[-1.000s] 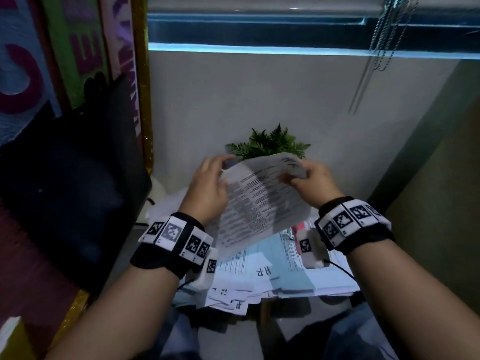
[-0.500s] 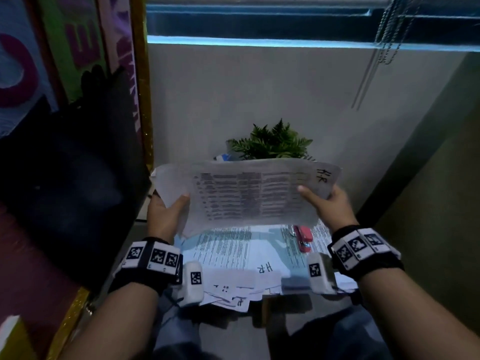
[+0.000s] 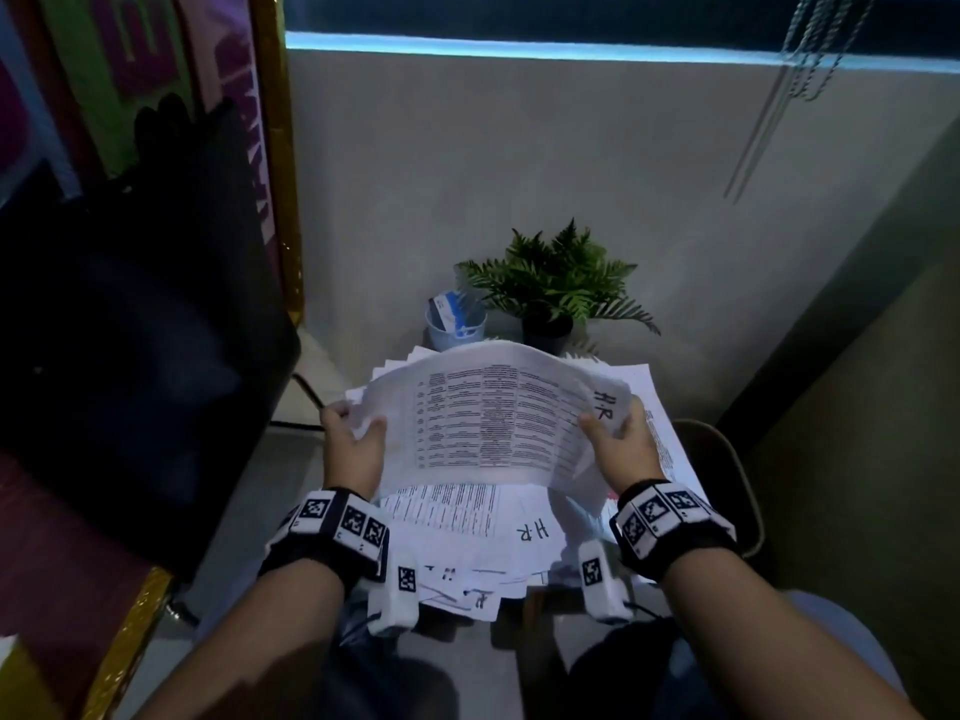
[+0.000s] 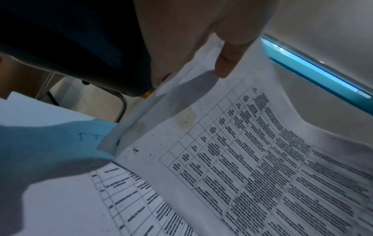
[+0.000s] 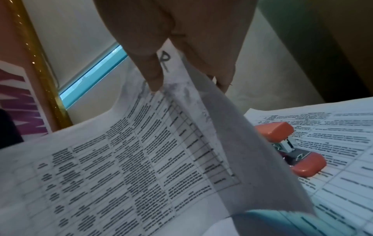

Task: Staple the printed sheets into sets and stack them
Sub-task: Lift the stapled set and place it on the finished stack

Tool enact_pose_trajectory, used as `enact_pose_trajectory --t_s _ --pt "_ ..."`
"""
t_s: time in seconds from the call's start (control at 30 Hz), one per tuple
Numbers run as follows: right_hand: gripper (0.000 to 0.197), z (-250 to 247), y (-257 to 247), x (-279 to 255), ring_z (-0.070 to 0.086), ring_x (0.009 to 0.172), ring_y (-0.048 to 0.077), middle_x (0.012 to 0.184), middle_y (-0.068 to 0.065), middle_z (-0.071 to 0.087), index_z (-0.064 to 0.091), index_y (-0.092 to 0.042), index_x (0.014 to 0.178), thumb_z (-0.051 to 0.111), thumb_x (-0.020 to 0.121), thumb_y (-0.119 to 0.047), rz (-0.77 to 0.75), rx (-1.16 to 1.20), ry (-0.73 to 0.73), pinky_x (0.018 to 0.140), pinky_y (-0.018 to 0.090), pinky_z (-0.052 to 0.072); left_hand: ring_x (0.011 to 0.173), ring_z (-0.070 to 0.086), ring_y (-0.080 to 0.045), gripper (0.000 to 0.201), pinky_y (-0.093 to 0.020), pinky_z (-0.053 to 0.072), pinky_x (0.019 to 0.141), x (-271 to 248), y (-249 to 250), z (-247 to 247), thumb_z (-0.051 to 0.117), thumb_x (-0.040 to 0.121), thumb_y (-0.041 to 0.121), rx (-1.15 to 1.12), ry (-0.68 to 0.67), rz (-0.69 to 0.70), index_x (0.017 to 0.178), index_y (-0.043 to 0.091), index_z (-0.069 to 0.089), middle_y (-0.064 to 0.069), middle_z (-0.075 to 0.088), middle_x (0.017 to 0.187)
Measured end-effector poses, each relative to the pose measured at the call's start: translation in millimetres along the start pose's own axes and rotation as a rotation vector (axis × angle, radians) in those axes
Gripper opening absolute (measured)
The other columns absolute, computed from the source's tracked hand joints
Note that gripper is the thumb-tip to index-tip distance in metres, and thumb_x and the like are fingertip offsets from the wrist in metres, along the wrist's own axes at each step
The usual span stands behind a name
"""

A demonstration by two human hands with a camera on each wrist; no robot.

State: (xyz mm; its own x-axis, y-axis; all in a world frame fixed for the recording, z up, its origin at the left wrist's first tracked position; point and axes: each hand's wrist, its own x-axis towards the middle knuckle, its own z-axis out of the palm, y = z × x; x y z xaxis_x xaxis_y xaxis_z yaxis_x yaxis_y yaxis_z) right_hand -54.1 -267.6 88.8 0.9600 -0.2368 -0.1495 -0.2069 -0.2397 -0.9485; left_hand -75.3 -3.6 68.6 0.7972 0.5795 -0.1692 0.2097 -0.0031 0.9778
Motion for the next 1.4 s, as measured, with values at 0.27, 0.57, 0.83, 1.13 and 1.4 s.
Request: enact_pose_trajectory --t_s 0.27,0.57,0.83,1.13,1.4 --pt "0.011 0 8 4 0.057 0.084 0.021 0.086 0.001 0.063 0.062 -0.015 0.096 0.065 0.088 -0.02 0.022 0.107 0.106 0.068 0.026 0.041 0.096 0.058 -0.023 0.018 -0.031 0.045 0.081 1 -6 2 0.051 0.095 0.016 0.009 0.005 0.067 0.113 0.016 0.051 -0.01 0.059 0.111" --pt "0.017 -3 7 11 0.058 0.087 0.019 0.093 0.002 0.065 0.065 -0.015 0.102 0.067 0.087 -0.023 0.031 0.113 0.119 0.075 0.028 0.042 0.086 0.058 -0.024 0.024 -0.025 0.04 0.074 6 -1 -2 0.043 0.099 0.016 0.124 0.111 0.097 0.109 0.001 0.059 -0.019 0.065 0.103" --pt "0.03 -4 5 12 0.056 0.106 0.022 0.114 0.002 0.061 0.056 -0.014 0.119 0.059 0.092 -0.026 0.028 0.092 -0.012 0.09 0.035 0.044 0.089 0.056 -0.021 0.028 -0.025 0.043 0.077 9 0 -3 0.04 0.099 0.012 0.096 -0.093 0.008 0.127 0.012 0.042 -0.014 0.059 0.114" --pt "0.022 -9 11 18 0.064 0.085 0.017 0.094 0.005 0.068 0.066 -0.01 0.105 0.068 0.085 -0.019 0.068 0.127 0.065 0.07 0.026 0.048 0.099 0.055 -0.021 0.027 -0.029 0.039 0.083 16 -3 -1 0.036 0.101 0.018 0.136 -0.056 0.069 0.124 0.012 0.048 -0.005 0.057 0.108" --pt "0.017 -13 9 18 0.06 0.078 0.007 0.095 0.002 0.065 0.058 -0.011 0.111 0.048 0.097 -0.009 0.146 0.074 -0.13 0.055 0.013 0.049 0.101 0.057 -0.032 0.024 -0.047 0.045 0.094 28 -14 -5 0.037 0.1 0.03 0.346 -0.072 0.04 0.12 0.017 0.036 -0.013 0.058 0.111"
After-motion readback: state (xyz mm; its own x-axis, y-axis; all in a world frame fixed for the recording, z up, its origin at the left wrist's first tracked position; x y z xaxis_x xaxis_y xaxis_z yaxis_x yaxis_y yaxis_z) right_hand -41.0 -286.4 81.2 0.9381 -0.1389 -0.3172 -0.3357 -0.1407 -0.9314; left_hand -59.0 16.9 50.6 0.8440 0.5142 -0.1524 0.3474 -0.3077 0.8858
